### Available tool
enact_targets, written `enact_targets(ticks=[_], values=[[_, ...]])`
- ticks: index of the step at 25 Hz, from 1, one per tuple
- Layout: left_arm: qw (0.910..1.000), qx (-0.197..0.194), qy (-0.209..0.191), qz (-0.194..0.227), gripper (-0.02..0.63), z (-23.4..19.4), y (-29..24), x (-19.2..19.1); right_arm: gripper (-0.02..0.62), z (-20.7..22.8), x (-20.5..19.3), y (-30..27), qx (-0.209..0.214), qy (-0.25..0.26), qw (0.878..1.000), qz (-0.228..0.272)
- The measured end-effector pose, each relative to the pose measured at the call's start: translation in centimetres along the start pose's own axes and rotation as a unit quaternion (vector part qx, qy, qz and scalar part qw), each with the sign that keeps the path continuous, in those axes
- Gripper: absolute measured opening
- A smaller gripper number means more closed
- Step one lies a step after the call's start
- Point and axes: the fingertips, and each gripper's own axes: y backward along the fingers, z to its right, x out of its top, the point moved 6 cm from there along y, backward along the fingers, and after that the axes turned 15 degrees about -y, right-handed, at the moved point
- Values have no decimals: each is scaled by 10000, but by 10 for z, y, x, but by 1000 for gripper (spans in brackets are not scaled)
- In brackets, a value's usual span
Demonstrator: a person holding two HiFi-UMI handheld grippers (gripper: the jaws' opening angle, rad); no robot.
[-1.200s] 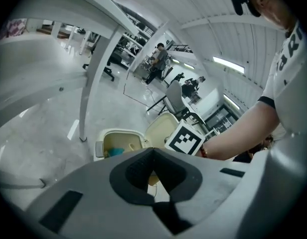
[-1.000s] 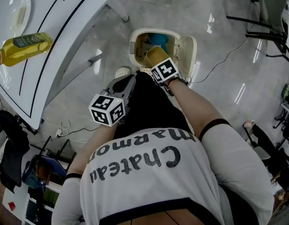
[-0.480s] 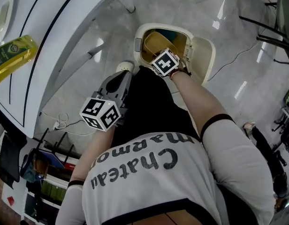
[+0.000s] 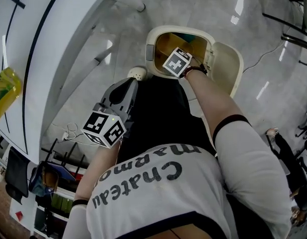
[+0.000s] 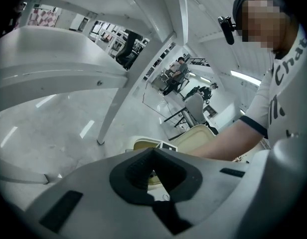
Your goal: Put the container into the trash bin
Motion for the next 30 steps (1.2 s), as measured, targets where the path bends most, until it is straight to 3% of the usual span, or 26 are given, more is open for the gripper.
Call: enact_targets(ticks=[7,15,23,30], values=[[9998,160,114,-102,23,-15,-4,-12,31,17,5,-33,-7,136,9994,-311],[9998,120,128,-101,23,-22,-12,-17,32,32,6,-50,-343,310,9977,-494],[9998,-42,156,-137,23,-14,-1,-10,44,29,9,-30,-648,88,9972,-358],[9993,-322,-61,-160,23,1,31,15,107,21,10,14,-1053,-421,9934,-187]])
